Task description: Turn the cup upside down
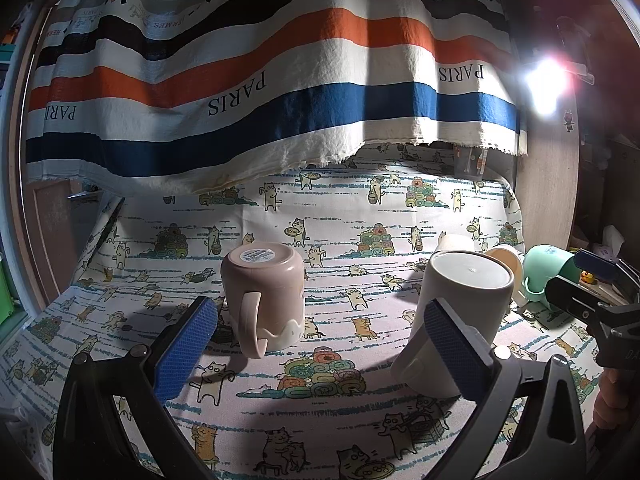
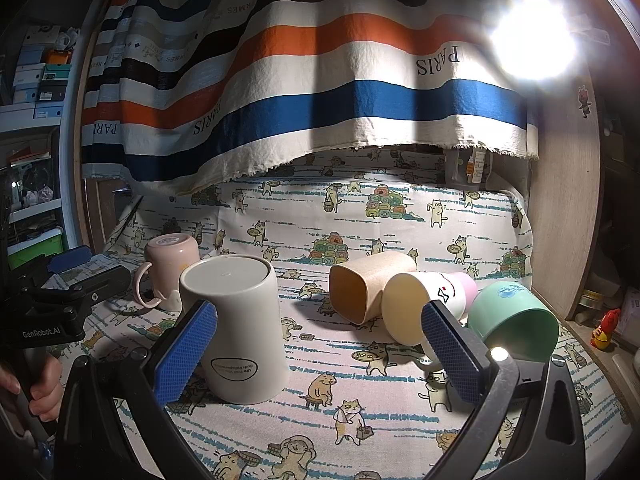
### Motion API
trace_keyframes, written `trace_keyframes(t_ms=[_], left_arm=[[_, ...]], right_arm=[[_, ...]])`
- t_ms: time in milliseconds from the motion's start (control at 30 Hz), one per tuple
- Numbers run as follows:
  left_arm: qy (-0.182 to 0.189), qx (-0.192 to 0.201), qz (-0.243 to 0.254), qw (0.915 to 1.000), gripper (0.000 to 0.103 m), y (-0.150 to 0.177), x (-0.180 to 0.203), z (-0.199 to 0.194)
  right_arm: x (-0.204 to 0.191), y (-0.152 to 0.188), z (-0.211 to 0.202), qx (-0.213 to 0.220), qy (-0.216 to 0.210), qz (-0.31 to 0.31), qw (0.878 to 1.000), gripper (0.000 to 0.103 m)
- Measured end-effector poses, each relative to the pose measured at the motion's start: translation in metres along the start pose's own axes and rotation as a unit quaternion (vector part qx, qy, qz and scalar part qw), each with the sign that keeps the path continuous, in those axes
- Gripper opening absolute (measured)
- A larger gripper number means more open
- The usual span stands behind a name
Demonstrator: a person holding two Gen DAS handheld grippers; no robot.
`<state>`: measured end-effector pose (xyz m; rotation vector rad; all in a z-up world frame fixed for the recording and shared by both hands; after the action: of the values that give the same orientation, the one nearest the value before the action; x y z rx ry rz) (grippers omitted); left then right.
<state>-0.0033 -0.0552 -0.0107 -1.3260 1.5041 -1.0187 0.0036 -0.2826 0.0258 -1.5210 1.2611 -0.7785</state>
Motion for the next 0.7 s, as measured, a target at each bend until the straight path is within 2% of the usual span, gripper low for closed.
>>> trace_keyframes(t_ms=[700], left_arm=[[0.000,0.000,0.000,1.0000,0.103,0.0000,-0.0001,0.0002]], right_arm=[[0.0016,-0.0002,0.0000,0.000,0.001,0.001,1.000,0.103]])
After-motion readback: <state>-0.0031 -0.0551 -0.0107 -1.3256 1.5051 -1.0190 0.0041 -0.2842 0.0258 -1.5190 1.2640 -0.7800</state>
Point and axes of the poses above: each gripper's, at about its wrist camera, not at the fingertips, and z roughly the way its jaws point, x to its right, y to its underside, the point moved 1 cm from there along z, roughly the way its jaws point, and after that the axes turned 6 degrees about z, right-handed, at the moved point
